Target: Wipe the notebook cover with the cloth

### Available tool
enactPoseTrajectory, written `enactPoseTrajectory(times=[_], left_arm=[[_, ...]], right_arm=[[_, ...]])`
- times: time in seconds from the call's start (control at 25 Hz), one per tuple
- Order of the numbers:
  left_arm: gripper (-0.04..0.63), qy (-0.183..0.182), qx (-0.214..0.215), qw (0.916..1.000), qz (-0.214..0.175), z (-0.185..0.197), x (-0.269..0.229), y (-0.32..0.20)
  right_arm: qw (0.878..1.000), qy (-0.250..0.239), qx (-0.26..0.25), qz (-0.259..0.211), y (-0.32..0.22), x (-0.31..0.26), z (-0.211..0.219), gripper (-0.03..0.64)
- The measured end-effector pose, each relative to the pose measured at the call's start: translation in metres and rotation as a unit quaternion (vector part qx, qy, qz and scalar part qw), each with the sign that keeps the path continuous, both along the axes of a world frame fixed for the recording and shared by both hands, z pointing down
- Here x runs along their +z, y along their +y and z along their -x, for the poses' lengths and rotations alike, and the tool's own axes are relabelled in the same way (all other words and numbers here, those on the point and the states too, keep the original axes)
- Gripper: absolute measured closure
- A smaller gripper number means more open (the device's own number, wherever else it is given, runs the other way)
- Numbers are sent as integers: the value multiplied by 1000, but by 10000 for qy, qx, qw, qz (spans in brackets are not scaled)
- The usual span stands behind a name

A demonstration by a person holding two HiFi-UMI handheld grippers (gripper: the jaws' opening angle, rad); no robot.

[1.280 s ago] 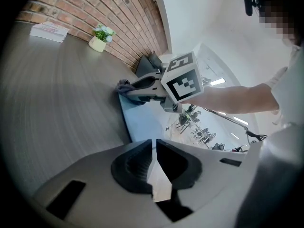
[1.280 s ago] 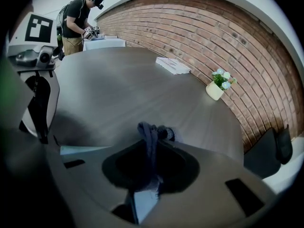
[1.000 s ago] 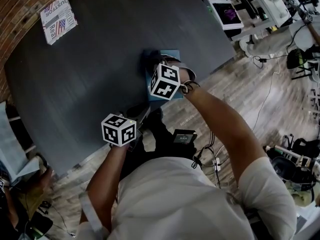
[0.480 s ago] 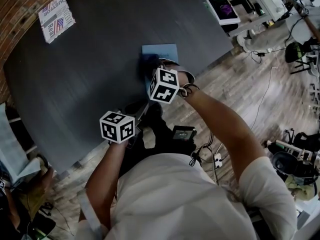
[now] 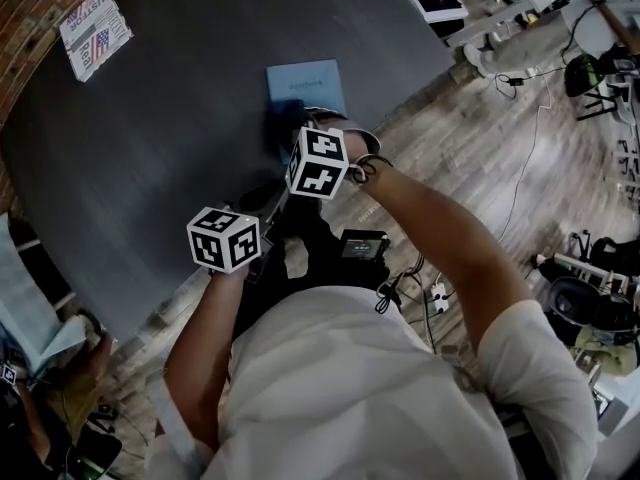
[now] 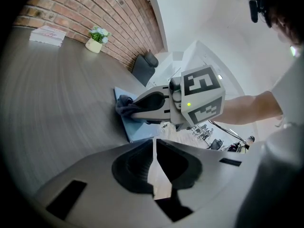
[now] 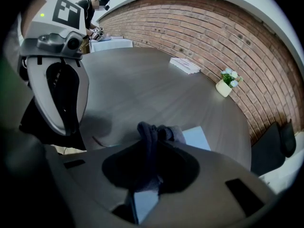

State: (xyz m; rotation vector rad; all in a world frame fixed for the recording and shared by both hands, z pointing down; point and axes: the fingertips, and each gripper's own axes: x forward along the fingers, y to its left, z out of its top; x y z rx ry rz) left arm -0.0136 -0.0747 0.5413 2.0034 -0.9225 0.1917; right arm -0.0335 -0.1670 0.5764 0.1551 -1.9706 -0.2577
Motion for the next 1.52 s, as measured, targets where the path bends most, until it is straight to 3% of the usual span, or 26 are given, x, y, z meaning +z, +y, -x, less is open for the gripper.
enactPoseTrajectory(times=[1.52], left_arm=[[566,71,-19,10000,-54,3,-6,31]], right_arm=[[9992,-22,7,411,84,3,-22,534]])
